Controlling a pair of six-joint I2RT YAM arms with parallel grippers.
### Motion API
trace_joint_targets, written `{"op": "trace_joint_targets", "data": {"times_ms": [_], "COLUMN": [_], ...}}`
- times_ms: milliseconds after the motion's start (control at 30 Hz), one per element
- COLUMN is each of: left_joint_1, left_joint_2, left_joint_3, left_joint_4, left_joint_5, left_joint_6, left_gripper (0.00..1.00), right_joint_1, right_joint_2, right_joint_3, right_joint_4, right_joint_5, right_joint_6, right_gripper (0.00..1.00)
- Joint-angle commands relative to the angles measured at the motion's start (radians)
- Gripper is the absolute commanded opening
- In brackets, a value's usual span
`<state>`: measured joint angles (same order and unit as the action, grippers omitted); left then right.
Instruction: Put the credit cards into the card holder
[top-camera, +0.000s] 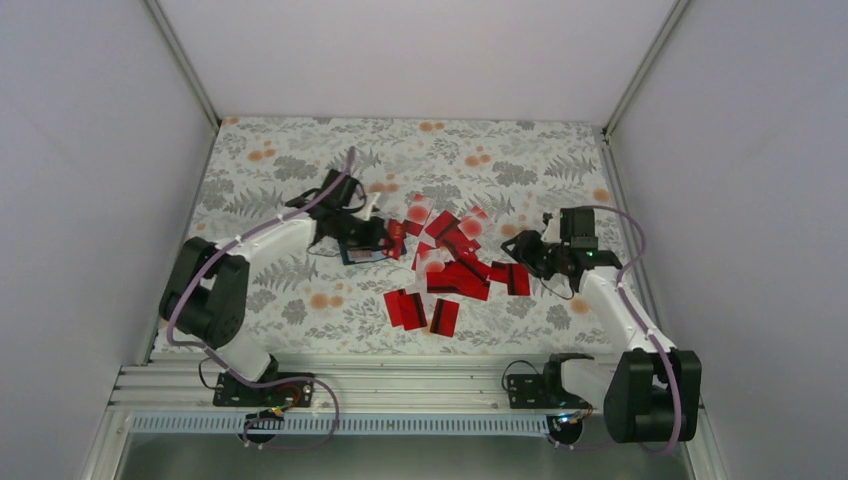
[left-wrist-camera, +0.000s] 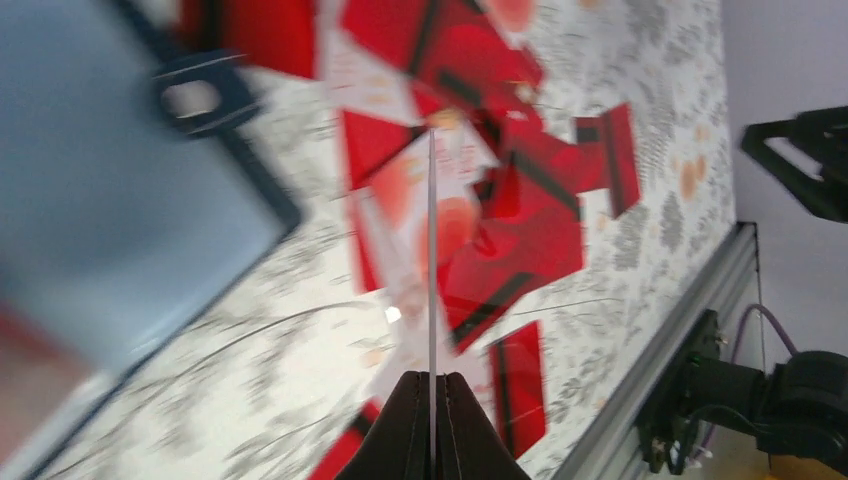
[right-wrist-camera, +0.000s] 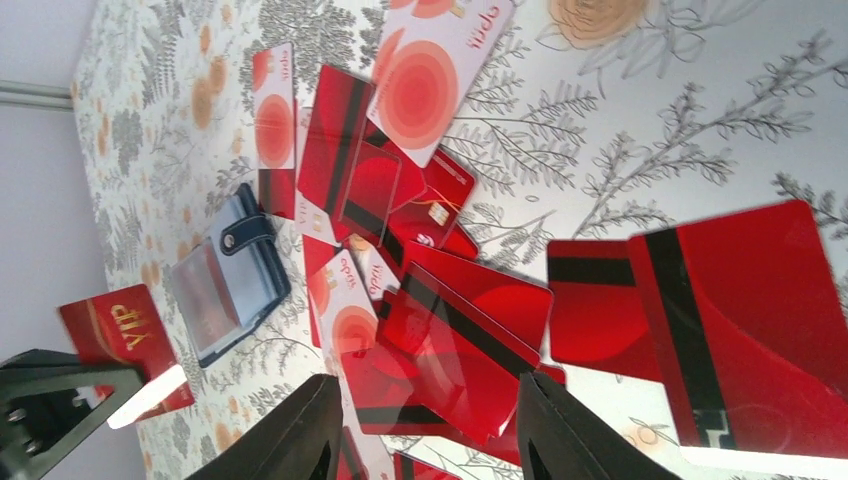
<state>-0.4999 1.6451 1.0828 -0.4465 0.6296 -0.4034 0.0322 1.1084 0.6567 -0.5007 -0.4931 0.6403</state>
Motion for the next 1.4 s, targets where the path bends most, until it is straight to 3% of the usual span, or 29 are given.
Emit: {"op": "trace_joint_targets", "data": {"times_ms": [0, 200, 433, 767, 933, 1367], "left_joint_1": [0.132, 0.282, 0.356, 0.360, 0.360, 0.360], "left_joint_2": [-0.075, -0.030, 0.042, 0.120, 0.154, 0.224], "left_joint_3": [-0.107, -0.143, -0.142, -0.130, -0.112, -0.063], "left_joint_4": [0.024, 0.007, -0.026, -0.041, -0.049, -0.061], "left_joint_5": [0.048, 0.097, 0.119, 0.186, 0.220, 0.244], "left_joint_6": [0.083, 0.146, 0.190, 0.206, 0.175, 0.150], "left_gripper": [0.02, 0.03, 0.02, 0.02, 0.02, 0.02], "right_joint_1": [0.008, 0.024, 0.122, 0.311, 0.362, 0.491], "right_joint_2": [0.022, 0.070, 0.219, 0.436, 0.519, 0.741], "right_joint_3": [0.048, 0.059, 0.152, 0.337, 0.410, 0.604], "right_joint_4": [0.049, 0.110, 0.133, 0.142, 0.118, 0.134], "right_joint_5": [-0.057, -0.115, -0.137, -0.070, 0.000, 0.005], "right_joint_6": [-0.029, -0.037, -0.055, -0.047, -0.029, -0.054], "right_gripper": [0.47, 0.52, 0.54, 0.53, 0.52, 0.51]}}
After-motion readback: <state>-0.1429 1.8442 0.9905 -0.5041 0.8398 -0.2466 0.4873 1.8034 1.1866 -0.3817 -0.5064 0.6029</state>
